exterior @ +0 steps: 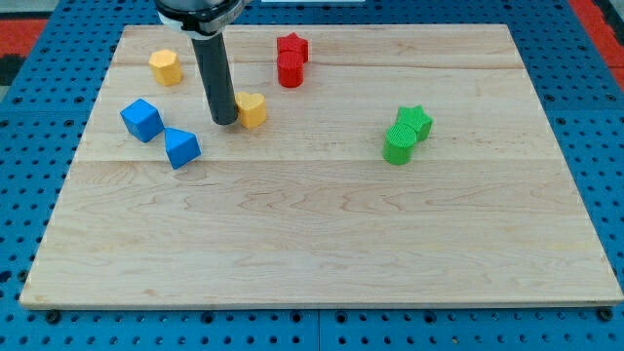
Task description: Push the red circle diagonally to the top left of green star
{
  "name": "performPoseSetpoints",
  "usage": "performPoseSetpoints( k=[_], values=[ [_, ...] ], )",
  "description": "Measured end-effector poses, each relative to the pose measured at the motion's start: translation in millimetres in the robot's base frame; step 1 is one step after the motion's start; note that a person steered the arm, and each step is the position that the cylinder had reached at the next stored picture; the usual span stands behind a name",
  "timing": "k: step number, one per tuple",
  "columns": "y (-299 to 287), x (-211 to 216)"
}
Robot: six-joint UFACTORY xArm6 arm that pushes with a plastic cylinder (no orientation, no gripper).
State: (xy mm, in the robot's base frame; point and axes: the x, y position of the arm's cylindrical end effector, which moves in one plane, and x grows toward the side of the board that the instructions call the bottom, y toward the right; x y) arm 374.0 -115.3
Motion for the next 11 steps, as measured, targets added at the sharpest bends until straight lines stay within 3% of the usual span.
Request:
performPoseSetpoints(
  k=[1, 3, 5, 6, 7, 9, 11],
  values=[
    [0.4, -25.2],
    [42.7, -28.1],
    [31.2, -112.8],
    [127.2, -111.4],
    [120.0, -91.1],
    [58.2, -112.6],
    [66.6, -86.1]
  ],
)
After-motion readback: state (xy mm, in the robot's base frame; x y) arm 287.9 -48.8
